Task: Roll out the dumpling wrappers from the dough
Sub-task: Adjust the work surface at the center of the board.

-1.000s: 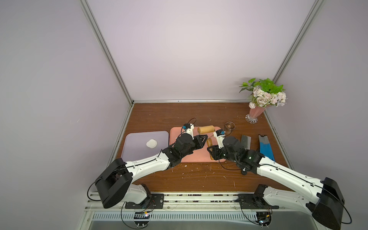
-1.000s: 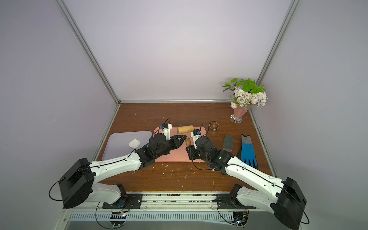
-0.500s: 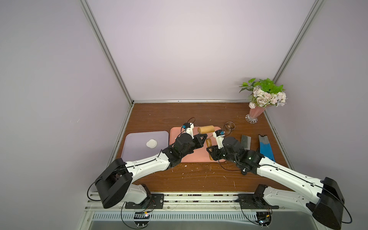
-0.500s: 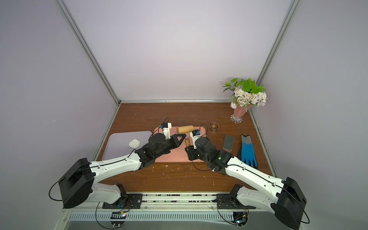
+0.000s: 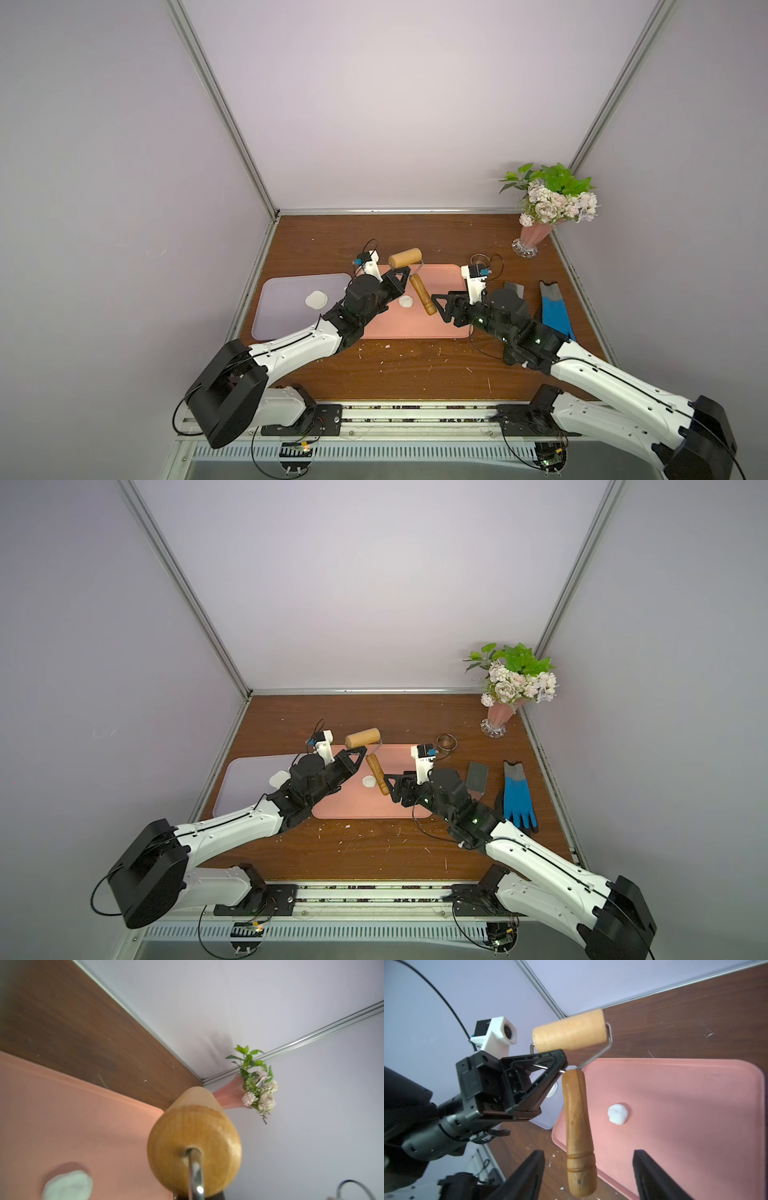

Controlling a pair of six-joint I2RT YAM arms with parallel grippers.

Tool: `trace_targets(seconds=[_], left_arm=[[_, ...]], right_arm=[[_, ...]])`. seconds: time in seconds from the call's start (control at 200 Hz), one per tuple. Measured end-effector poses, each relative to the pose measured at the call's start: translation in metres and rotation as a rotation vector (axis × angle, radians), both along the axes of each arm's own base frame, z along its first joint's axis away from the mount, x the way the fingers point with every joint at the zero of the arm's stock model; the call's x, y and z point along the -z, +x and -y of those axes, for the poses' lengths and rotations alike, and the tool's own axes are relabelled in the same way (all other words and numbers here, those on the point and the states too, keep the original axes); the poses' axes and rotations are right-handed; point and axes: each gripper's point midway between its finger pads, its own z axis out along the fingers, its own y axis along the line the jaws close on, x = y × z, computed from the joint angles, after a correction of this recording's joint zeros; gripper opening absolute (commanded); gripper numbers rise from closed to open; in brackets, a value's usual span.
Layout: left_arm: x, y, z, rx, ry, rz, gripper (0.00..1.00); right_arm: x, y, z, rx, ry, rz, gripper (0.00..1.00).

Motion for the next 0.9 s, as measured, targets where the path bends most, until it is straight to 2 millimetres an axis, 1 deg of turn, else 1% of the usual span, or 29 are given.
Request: trace_targets(seconds=[0.05, 0.115, 0.15, 0.235, 0.33, 0.385, 0.45, 0.615, 0.796, 0.901], left_arm=[[-0.013, 0.002, -0.002, -0.015, -0.027, 0.033, 0.0], [-0.026, 0.003, -0.005, -0.033, -0.057, 0.067, 0.0], [-0.03, 0.004, -0.006, -0.043, -0.071, 0.081, 0.0], [-0.037, 0.006, -0.008, -0.055, -0.094, 0.099, 0.0], [-0.042, 0.008, -0.007, -0.06, -0.121, 0.11, 0.0], [-0.045, 0.01, -0.005, -0.061, -0.141, 0.115, 0.0], [-0.048, 0.011, -0.004, -0.059, -0.162, 0.12, 0.0], [-0.053, 0.014, 0.003, -0.042, -0.209, 0.119, 0.0], [-0.059, 0.014, 0.006, -0.032, -0.253, 0.127, 0.0], [-0.062, 0.014, 0.01, -0.024, -0.269, 0.13, 0.0]], right_arm=[[0.005, -0.003, 0.006, 0.012, 0.047, 0.003, 0.91], [0.003, -0.004, 0.01, 0.014, 0.107, 0.008, 0.9], [-0.001, -0.003, 0.011, 0.014, 0.147, 0.014, 0.89], [-0.02, 0.0, 0.012, 0.009, 0.26, 0.04, 0.88], [-0.039, -0.003, 0.012, -0.015, 0.384, 0.062, 0.87], [-0.046, -0.006, 0.011, -0.029, 0.447, 0.065, 0.87], [-0.05, -0.008, 0.011, -0.044, 0.497, 0.059, 0.86], [-0.057, -0.009, 0.006, -0.071, 0.577, 0.039, 0.84], [-0.054, -0.003, -0.004, -0.089, 0.604, -0.002, 0.8], [-0.058, 0.0, -0.007, -0.091, 0.619, -0.006, 0.77]])
